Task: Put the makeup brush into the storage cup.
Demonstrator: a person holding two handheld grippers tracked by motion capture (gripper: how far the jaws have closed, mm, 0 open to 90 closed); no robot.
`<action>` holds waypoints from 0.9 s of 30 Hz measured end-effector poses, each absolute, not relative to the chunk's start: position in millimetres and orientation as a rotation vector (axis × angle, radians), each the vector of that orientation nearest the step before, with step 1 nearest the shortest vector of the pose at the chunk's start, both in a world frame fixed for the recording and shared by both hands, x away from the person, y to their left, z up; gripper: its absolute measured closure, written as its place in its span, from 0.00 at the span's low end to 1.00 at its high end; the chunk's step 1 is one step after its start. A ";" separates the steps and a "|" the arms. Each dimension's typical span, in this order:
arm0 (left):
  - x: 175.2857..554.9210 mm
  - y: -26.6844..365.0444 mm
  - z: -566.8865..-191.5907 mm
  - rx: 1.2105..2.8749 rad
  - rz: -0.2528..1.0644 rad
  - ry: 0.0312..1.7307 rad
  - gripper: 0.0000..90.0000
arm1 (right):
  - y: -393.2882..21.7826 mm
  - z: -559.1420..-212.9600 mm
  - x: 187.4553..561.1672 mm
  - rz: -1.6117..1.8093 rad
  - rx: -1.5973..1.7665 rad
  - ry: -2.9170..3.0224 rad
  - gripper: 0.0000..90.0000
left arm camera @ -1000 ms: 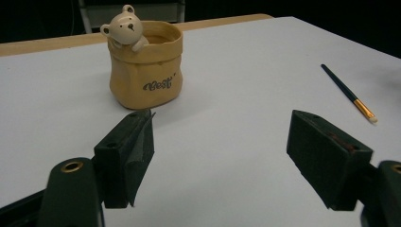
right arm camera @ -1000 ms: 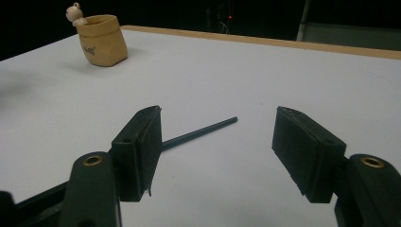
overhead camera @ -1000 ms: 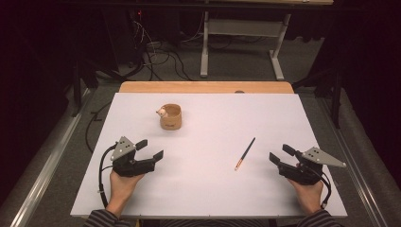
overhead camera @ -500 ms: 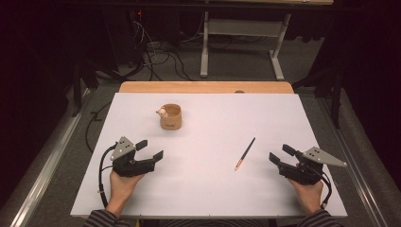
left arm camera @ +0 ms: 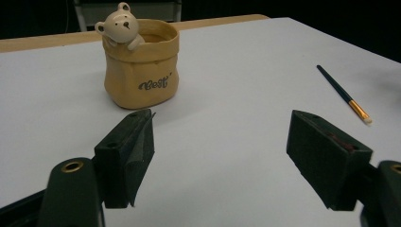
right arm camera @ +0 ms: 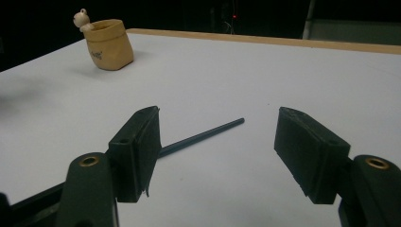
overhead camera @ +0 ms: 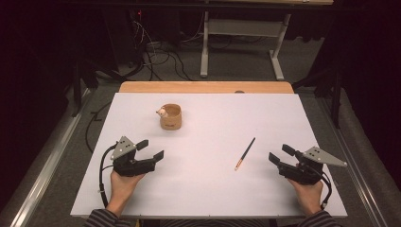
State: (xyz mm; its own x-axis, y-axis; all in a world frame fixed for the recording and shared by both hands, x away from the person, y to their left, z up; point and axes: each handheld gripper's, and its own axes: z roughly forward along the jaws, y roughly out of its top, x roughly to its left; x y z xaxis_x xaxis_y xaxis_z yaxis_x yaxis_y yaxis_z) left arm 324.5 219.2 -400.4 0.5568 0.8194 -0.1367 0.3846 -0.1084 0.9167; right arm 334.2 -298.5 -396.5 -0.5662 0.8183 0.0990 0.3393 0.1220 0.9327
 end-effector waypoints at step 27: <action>325.7 219.4 -401.0 1.720 0.504 1.026 0.27 | -258.3 -378.6 348.2 1.498 1.056 2.026 0.38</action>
State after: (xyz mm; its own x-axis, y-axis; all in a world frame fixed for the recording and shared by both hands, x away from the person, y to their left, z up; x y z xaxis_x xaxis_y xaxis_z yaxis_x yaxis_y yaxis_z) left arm 325.7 219.4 -401.0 0.5483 0.8249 -0.1376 0.3949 -0.1104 0.9121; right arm 348.2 -258.3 -378.6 -0.6310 0.7678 0.1109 0.3313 0.1375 0.9334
